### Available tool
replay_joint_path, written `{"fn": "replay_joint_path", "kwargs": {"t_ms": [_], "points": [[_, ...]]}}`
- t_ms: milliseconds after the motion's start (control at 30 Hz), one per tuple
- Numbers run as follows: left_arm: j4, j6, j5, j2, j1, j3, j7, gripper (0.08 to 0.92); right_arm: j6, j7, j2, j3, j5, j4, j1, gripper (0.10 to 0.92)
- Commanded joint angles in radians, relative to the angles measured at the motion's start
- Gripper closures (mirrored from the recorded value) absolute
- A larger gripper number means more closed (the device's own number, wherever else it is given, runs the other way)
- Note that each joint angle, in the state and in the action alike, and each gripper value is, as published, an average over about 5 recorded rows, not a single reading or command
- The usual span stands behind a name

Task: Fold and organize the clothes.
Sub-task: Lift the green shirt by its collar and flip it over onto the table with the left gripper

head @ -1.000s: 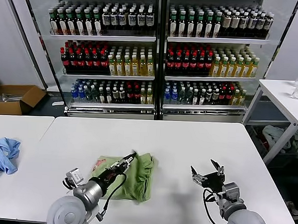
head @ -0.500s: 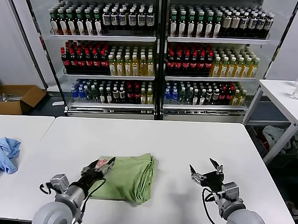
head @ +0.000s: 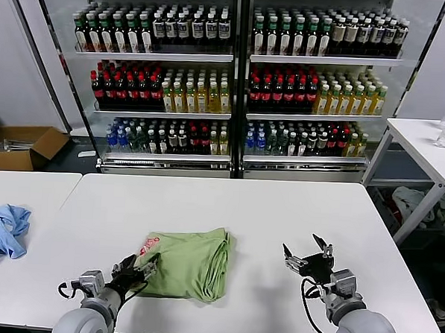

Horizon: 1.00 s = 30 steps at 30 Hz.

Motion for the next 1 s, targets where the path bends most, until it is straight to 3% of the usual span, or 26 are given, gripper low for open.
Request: {"fn": "replay_joint_path", "kwargs": {"t_ms": [33,333,667,800,1000], "points": [[0.067,0.020,-0.176,-0.010,-0.015,-0.026,0.051,0.328,0.000,0.000,0.009,-0.006,-0.002,-0.006,0.005,0.203],[0.112,0.030,-0.435,-0.018,-0.030,-0.080,0.078,0.588,0.002,-0.001,0.014,-0.003,0.000,-0.012,0.003,0.203],[0.061,0.050,-0.683,-0.028,-0.021,-0.191,0.075,0.864,0.001,0.000,0.018,-0.003,0.000,-0.009,0.001,0.203],[0.042,0.053,-0.778,0.006,-0.016,-0.280,0.061,0.885,0.002,0.001,0.015,0.006,0.004,-0.005,0.001,0.203],[0.073,0.055,-0.821,0.168,-0.021,-0.478,0.049,0.886,0.009,0.001,0.013,0.013,0.013,0.000,-0.005,0.203]]}}
